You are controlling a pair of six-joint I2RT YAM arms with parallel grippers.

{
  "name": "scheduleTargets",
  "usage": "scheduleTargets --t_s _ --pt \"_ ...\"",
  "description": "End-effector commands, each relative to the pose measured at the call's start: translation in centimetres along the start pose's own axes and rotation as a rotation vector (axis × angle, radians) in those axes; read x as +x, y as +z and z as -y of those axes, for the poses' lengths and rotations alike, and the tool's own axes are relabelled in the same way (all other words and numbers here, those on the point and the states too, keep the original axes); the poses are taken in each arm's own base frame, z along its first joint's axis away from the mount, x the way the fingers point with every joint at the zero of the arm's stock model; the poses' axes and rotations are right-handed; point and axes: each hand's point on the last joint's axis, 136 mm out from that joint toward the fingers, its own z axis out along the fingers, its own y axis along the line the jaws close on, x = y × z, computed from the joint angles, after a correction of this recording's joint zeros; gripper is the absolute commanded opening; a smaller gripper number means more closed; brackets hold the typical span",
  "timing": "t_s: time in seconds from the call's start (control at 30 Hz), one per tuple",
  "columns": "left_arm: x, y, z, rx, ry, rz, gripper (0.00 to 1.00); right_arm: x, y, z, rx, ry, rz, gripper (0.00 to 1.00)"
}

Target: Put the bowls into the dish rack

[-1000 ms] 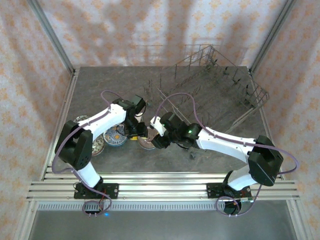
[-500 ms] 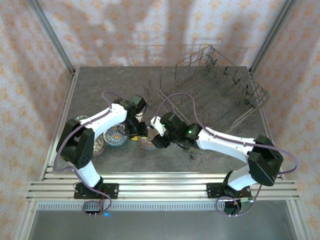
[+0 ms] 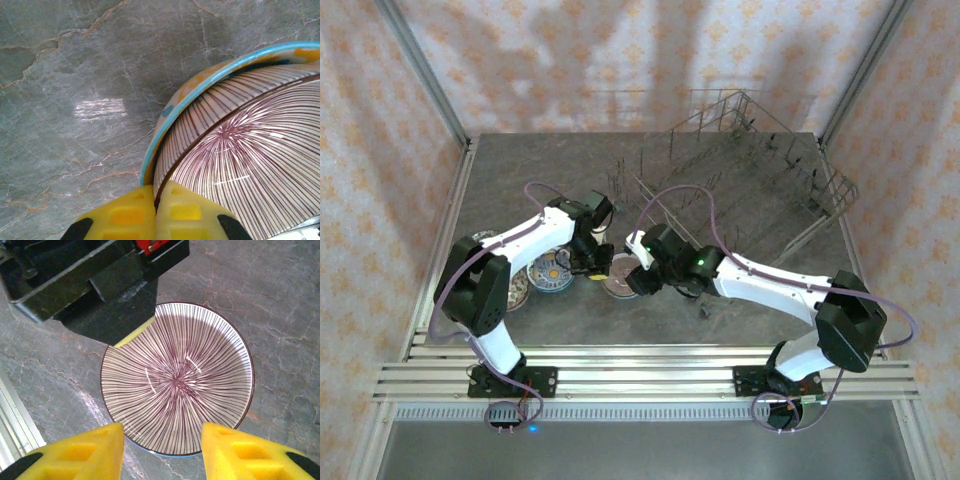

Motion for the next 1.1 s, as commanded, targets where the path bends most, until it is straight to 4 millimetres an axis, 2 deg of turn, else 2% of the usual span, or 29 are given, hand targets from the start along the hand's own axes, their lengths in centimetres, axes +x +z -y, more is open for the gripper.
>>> scheduleTargets --t_s 0.0,0.27,0.6,0.73,1.07 --pt "0.1 0.3 -0.2 0.0 0.011 0.004 0.02 -1.0 -1.0 0.6 0.038 0.073 0.014 0.45" --pt "-0.5 -0.8 0.5 0.05 0.033 0.057 0.0 -2.0 -0.9 1.5 0.109 0.177 -0.028 0.45" --pt "-0.7 -2.2 1.1 0.141 0.051 0.116 0.0 -1.3 -0.5 2.3 0.186 0.328 -0.129 0.45" --pt "-0.6 -2.6 1.2 0.163 0.059 0.12 0.0 -1.8 -0.6 2.7 0.214 0.387 -0.121 0.45" --pt "0.0 -3.6 1.3 0.201 0.091 0.141 0.0 -1.5 0.6 3.7 0.273 0.442 -0.172 0.47"
